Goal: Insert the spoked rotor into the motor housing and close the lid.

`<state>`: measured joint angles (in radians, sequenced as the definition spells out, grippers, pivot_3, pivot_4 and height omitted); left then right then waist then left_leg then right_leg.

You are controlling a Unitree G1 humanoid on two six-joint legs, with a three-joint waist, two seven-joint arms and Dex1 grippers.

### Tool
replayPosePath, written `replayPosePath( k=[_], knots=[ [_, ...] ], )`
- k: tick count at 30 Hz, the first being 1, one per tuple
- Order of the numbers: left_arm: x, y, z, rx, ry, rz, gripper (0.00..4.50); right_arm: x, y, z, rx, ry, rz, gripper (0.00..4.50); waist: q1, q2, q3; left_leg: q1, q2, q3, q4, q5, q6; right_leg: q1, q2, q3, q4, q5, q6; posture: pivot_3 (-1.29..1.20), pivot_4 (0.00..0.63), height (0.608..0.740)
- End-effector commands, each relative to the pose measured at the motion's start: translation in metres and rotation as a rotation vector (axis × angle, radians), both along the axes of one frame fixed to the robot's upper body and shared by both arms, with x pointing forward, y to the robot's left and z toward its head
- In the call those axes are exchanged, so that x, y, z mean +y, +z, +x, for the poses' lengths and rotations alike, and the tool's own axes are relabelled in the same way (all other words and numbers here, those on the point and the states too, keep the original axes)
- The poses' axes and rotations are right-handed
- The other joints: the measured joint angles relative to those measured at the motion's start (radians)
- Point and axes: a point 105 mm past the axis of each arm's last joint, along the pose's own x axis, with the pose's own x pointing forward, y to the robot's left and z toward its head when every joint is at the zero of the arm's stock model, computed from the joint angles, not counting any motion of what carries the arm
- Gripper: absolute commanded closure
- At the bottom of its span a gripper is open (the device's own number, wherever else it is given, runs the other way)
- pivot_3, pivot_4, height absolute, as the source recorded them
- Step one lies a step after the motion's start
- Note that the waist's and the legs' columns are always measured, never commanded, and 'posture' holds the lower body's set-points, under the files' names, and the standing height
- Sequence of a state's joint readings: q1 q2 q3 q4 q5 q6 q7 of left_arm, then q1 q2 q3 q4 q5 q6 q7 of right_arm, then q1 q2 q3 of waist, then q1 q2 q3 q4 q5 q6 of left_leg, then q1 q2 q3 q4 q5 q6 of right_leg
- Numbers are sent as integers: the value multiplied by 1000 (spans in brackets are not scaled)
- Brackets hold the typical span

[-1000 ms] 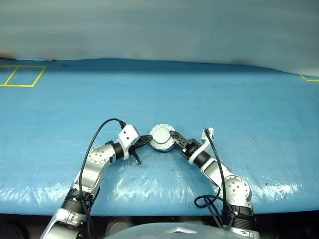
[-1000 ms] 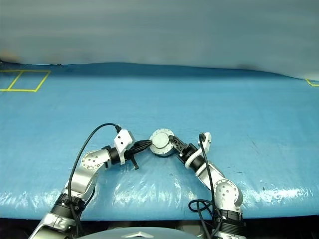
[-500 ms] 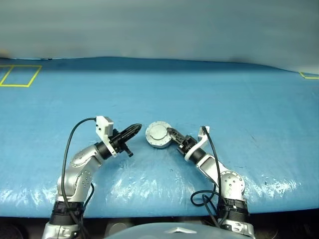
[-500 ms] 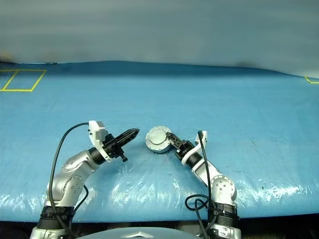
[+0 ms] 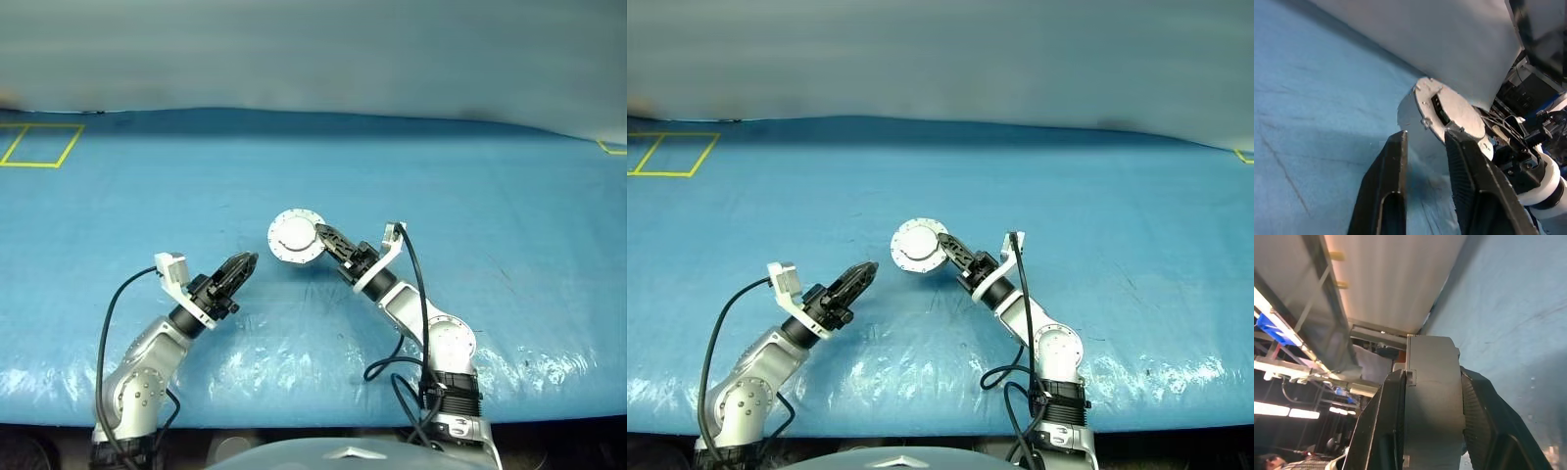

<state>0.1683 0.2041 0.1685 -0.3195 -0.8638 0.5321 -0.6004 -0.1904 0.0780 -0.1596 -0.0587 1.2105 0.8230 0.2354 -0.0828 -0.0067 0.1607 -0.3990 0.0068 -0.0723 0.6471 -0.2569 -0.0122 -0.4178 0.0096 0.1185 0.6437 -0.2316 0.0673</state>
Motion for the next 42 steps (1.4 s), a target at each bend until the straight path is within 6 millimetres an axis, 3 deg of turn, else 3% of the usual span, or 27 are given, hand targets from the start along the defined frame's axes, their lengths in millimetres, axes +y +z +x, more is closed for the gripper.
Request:
replayPosePath(
  k=[1,5,6,12,21,28,31,34,42],
  knots=[
    [-10,19,-5,-63,-44,-68,1498,18,43,-8,-140,63,146,3287,2,0,0,0,0,0,0,0,0,0,0,0,0,0,0,0,150,740],
    [-13,32,-6,-97,-84,-158,153,24,44,-16,-162,118,144,3287,3,0,0,0,0,0,1,0,0,0,0,0,0,0,0,0,150,740],
    [-14,32,-7,-91,-93,-166,26,25,44,-17,-165,124,142,3287,4,0,0,0,0,0,1,0,0,0,0,0,0,0,0,0,150,740],
    [-18,19,3,-2,-103,-189,26,27,47,-21,-182,148,139,3287,5,0,0,0,-1,0,1,0,0,0,0,-1,0,0,0,0,150,740],
    [-33,32,14,-29,-143,-277,26,29,46,-24,-183,164,112,3287,6,0,0,-1,-2,-1,2,0,0,0,1,-1,1,0,0,0,150,740],
    [-33,36,21,-25,-112,-328,26,29,42,-23,-162,153,93,3287,8,0,0,-1,-3,-1,3,0,0,0,1,-1,1,1,0,0,150,740],
    [-33,32,24,-7,-74,-292,601,30,40,-23,-159,154,82,3287,8,0,0,-1,-3,-1,3,0,0,0,0,-1,1,2,-2,0,150,740],
    [-31,22,31,47,-6,-237,1533,30,37,-22,-140,148,74,3287,10,0,0,-1,-3,-2,3,0,0,1,0,-1,1,2,-2,0,150,740],
    [-34,26,32,44,-11,-248,1553,34,31,-17,-127,113,2,3287,12,0,0,-1,-5,-2,4,0,0,1,1,-1,1,2,-1,0,150,740]
  ],
)
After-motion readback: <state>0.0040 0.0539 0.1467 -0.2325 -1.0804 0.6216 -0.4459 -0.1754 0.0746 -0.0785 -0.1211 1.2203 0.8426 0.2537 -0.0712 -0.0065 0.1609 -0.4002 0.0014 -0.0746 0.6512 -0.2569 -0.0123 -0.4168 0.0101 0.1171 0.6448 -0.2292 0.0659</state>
